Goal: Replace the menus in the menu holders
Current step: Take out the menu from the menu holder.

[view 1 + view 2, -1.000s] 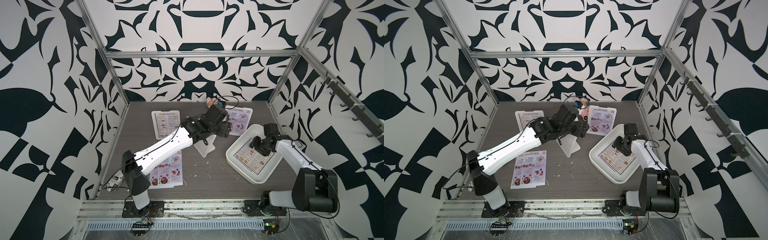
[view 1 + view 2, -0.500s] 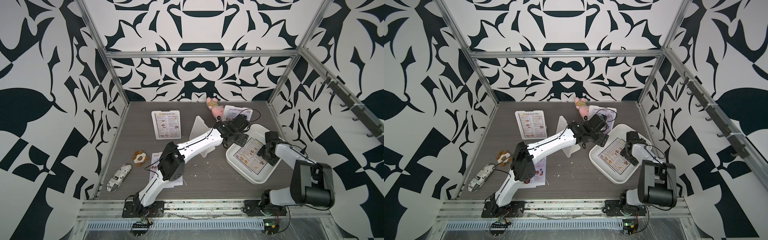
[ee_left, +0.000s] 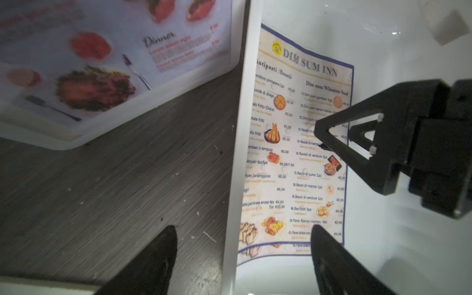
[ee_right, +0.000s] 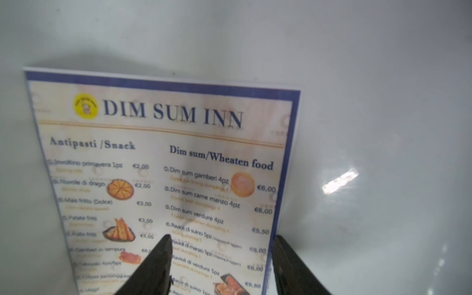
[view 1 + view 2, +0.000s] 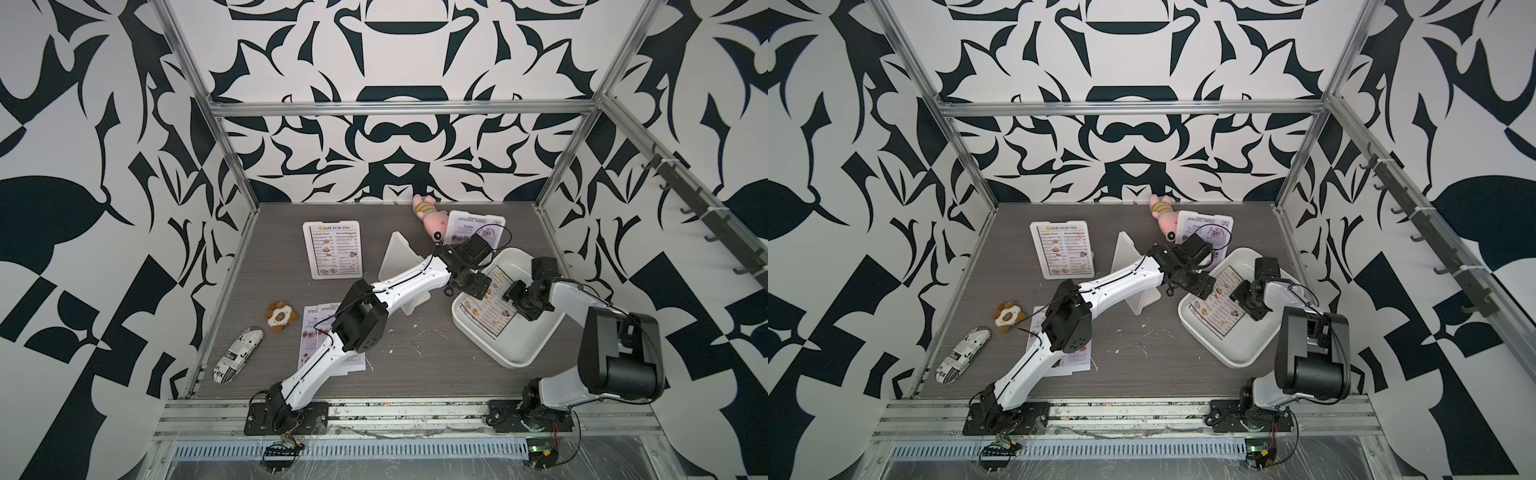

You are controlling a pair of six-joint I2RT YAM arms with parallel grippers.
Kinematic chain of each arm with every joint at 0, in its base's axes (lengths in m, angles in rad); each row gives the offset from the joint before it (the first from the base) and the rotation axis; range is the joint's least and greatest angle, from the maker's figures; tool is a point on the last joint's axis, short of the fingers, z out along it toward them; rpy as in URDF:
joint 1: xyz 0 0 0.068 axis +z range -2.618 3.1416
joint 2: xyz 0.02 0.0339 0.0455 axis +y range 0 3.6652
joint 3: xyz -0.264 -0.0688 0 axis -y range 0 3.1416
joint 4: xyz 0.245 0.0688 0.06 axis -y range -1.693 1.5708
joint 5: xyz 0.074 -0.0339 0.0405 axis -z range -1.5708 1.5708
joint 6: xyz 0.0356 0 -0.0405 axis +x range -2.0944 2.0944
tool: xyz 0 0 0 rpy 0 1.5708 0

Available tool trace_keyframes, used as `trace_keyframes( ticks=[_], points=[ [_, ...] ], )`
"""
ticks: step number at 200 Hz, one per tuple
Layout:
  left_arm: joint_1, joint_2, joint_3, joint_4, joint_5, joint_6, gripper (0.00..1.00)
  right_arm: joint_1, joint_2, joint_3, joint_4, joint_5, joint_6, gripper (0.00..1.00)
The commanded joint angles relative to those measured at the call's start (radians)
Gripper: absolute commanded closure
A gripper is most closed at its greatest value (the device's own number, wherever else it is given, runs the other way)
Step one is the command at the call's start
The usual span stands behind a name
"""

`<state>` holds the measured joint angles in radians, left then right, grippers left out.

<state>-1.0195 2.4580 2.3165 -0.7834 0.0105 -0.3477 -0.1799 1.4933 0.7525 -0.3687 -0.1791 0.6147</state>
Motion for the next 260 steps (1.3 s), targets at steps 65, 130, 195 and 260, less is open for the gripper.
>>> trace_keyframes(
  ticks=[65, 130, 195, 260],
  points=[
    [-0.010, -0.045, -0.031, -0.002, -0.010, -0.020, 0.26, 0.008, 0.058, 0.027, 0.084, -0.172, -0.018, 0.47],
    [-0.010, -0.085, -0.062, 0.068, -0.123, -0.010, 0.29, 0.021, 0.083, 0.018, 0.129, -0.198, -0.042, 0.53],
    [-0.001, -0.043, -0.040, 0.166, -0.119, -0.008, 0.30, 0.020, 0.087, 0.026, 0.111, -0.188, -0.063, 0.54],
    [0.002, -0.033, -0.066, 0.212, -0.113, -0.022, 0.47, 0.020, 0.085, 0.027, 0.103, -0.180, -0.069, 0.56]
  ],
)
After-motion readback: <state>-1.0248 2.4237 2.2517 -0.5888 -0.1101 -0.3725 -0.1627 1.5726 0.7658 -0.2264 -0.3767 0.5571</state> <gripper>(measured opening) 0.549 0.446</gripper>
